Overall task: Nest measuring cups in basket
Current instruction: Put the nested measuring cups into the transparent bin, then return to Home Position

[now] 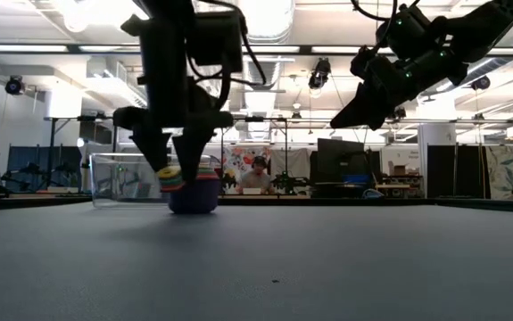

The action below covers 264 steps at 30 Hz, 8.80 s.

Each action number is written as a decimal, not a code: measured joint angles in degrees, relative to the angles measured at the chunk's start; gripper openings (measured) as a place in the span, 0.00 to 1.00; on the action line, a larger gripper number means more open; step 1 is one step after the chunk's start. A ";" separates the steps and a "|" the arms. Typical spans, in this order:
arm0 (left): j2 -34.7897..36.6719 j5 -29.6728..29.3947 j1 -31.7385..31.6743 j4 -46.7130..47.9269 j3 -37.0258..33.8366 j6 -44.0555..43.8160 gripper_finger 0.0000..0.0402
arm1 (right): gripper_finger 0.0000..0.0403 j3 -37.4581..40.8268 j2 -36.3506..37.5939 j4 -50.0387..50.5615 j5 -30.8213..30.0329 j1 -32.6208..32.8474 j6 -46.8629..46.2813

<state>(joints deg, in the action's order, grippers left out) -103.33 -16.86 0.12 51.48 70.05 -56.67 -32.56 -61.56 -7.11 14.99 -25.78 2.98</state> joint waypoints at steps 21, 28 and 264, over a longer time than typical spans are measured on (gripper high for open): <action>0.10 3.25 -2.89 -6.82 -4.20 2.51 0.50 | 0.06 0.00 -0.04 -1.20 0.04 0.00 -0.01; 0.11 4.90 -5.19 -7.37 -4.20 5.83 0.43 | 0.06 0.00 -0.04 -1.17 0.04 0.00 0.00; 103.06 45.94 -36.26 -57.43 -69.34 33.23 0.00 | 0.06 31.01 59.51 5.20 -22.56 -0.50 -8.47</action>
<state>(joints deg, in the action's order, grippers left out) -0.27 29.08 -36.14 -5.96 0.71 -23.44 -1.54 -2.05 -1.92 -7.57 -26.28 -5.49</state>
